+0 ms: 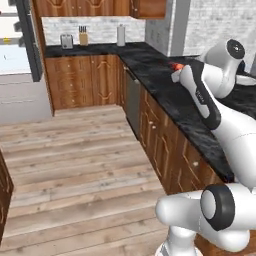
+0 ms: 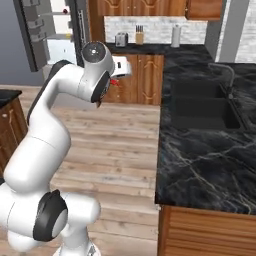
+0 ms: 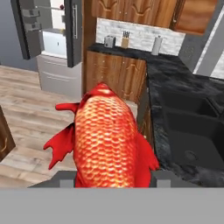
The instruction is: Take the cheese, fish, and bell pepper from the fridge and place them on the plate on the dining counter to create an appetizer plate.
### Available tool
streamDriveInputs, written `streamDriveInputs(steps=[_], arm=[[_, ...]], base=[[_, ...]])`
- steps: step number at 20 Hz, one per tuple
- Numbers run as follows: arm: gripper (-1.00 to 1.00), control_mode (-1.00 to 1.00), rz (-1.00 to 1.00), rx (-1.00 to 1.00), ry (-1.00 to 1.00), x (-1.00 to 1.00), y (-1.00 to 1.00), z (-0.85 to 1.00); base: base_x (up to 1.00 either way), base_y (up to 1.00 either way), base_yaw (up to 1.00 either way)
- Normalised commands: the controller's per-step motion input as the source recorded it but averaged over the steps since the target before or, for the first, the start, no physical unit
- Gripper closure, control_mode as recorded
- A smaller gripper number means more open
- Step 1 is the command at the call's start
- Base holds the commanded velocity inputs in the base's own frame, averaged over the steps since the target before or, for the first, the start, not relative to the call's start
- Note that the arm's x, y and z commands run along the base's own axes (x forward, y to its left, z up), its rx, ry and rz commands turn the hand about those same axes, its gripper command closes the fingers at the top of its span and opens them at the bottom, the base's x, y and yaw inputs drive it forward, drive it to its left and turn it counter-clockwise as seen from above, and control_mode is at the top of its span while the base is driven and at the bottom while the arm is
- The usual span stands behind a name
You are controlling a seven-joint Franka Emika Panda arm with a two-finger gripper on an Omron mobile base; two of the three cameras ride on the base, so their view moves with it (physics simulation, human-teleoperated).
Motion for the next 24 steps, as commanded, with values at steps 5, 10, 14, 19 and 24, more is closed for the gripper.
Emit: streamDriveInputs(steps=[5,10,14,19,24], arm=[[1.0,1.0,0.0,0.0,0.0,0.0,0.0,0.0],[1.0,1.0,0.0,0.0,0.0,0.0,0.0,0.0],[1.0,1.0,0.0,0.0,0.0,0.0,0.0,0.0],[1.0,1.0,0.0,0.0,0.0,0.0,0.0,0.0],[1.0,1.0,0.0,0.0,0.0,0.0,0.0,0.0]], base=[[-1.0,-0.83,-0.1],[-0.82,-1.0,-0.15],[-0.13,-1.0,-0.15],[0.02,-1.0,-0.11],[0.0,-1.0,-0.09]])
